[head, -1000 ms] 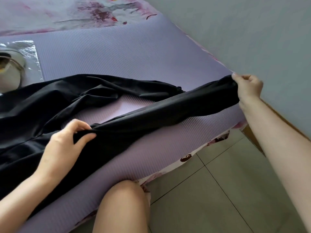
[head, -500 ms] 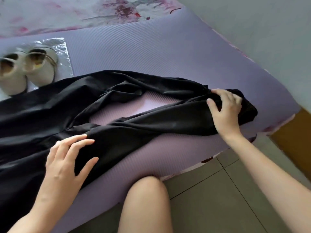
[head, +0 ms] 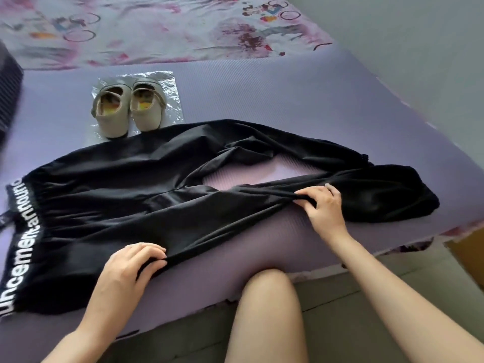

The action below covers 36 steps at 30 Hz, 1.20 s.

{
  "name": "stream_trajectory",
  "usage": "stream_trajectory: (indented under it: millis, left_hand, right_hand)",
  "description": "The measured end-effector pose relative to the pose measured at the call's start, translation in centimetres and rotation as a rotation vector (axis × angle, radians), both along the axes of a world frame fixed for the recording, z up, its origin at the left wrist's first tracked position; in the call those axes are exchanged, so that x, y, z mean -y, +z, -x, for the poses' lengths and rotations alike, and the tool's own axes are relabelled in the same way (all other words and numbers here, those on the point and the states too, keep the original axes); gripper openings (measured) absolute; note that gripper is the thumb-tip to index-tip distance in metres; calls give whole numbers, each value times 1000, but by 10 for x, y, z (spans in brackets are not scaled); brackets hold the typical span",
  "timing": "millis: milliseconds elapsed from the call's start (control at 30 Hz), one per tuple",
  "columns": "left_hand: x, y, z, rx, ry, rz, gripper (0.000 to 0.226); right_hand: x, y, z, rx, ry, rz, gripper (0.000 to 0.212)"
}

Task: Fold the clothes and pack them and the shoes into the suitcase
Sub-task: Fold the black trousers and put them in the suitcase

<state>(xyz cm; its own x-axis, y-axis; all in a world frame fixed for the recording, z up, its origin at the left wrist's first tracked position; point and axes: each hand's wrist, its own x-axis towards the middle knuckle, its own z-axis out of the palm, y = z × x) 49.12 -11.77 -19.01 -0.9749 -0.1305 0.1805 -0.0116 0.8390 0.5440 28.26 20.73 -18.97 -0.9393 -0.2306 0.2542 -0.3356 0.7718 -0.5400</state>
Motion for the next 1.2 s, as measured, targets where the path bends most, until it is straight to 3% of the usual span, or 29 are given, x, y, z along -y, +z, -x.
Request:
stream_trajectory:
  millis: [33, 133, 233, 300, 333, 400, 500, 567, 667, 767, 900, 1100, 1200]
  left_hand:
    - [1, 3, -3, 9, 10, -75, 2]
    - [9, 12, -12, 50, 64, -238, 10]
    - [15, 14, -16, 70, 47, -215, 13]
    - [18, 7, -18, 107, -23, -51, 28]
    - [21, 0, -20, 125, -60, 41, 42]
    - [22, -11, -24, 156, -108, 148, 60]
    - [27, -19, -35, 168, -69, 181, 59]
    - [37, -26, -43, 183, -25, 184, 60]
    - [57, -30, -52, 51, -21, 203, 18]
    - [67, -22, -55, 2, -22, 156, 44]
    - [69, -14, -63, 3, -27, 29, 39]
    - [66, -7, -68, 96, -11, -58, 35]
    - [52, -2, -43, 3, -19, 2, 39]
  right_hand:
    - [-5, 10, 10, 77, 16, 7, 9]
    - [-3, 42, 36, 254, 170, -152, 19]
    - [9, 56, 50, 402, 219, -467, 57]
    - [18, 53, 48, 264, 245, -738, 66]
    - [22, 50, 40, 163, 240, -765, 69]
    - [29, 43, 14, -28, 241, -614, 78]
    - [41, 30, -31, -198, 406, -373, 70]
    - [51, 16, -57, -229, 514, -379, 62]
    - [67, 3, -75, -268, 504, -391, 50]
    - [80, -3, -71, -309, 464, -390, 31]
    - [83, 1, -75, -415, 544, -423, 2]
    - [62, 18, -104, -221, 741, -371, 19]
    - [67, 28, -91, -94, 655, -148, 20]
